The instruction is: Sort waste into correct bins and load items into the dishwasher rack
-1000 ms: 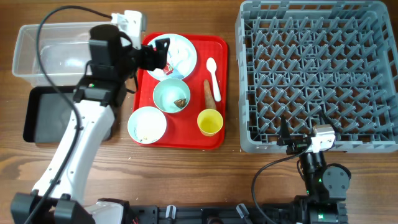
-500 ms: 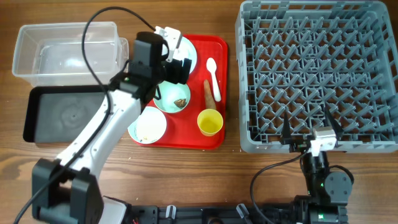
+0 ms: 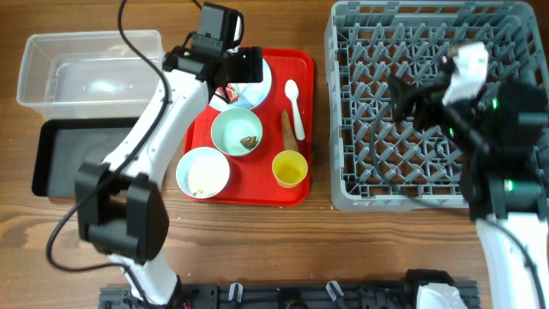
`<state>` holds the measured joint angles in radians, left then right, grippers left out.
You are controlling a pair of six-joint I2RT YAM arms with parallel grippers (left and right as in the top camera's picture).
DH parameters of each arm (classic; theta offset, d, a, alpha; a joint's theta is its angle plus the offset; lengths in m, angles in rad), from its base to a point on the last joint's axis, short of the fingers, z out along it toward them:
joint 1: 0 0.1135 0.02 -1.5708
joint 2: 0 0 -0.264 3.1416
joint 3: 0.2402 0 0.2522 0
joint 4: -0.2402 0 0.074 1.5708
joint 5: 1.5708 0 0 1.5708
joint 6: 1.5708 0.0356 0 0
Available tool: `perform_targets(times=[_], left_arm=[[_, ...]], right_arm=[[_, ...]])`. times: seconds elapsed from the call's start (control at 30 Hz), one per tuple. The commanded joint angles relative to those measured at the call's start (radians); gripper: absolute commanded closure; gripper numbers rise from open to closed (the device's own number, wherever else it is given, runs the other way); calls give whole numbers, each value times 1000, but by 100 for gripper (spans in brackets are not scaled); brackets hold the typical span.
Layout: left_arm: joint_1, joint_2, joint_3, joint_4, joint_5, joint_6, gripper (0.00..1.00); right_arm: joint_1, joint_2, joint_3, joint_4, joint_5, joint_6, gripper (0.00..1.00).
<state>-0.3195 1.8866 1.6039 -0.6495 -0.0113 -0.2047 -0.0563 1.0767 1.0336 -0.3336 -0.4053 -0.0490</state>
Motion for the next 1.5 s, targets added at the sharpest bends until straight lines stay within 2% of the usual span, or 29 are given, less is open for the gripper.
perform_targets(times=[0.0,0.1,0.13,0.17,0.27,0.5,0.63,0.7,0.73,0.77,0.83,0.93,1.03,1.1,1.23,1.33,1.47], left_arm=[[37,90,12,60,-25,-78,9],[58,154,12,124,-35,-108,2],[63,185,12,167,-34,-119,2],[64,212,12,211,-31,-119,1],[64,272,12,288,-16,-122,2],[61,361,12,328,3,-130,7],[56,399,12,305,3,-129,33],[48,401,12,306,3,-129,54],[46,401,12,309,3,-129,72],[45,401,12,309,3,-129,83],[45,395,12,309,3,-117,96],[48,335,17,285,1,-117,96],[48,202,42,201,-24,-108,96],[48,92,42,158,-24,-64,96],[64,-76,42,130,-24,-60,96],[150,-130,42,62,-69,-61,96],[359,-83,41,37,-121,-62,96]], right_arm=[[-3,126,20,-13,-185,86,0],[-3,219,20,-16,-373,73,0],[-3,253,20,-21,-409,114,1],[-3,272,20,-12,-409,175,0],[-3,285,20,-16,-412,180,0],[-3,278,20,-20,-412,183,3],[-3,270,20,-40,-401,183,9],[-3,262,20,-70,-320,190,11],[-3,253,20,-89,-269,191,12],[-3,241,20,-112,-210,190,12],[-3,207,20,-165,-64,191,12],[-3,141,21,-232,138,190,12],[-3,83,21,-262,267,244,21],[-3,58,21,-264,270,251,25],[-3,52,21,-265,275,261,25],[-3,52,21,-266,275,261,25],[-3,53,21,-265,274,262,25]])
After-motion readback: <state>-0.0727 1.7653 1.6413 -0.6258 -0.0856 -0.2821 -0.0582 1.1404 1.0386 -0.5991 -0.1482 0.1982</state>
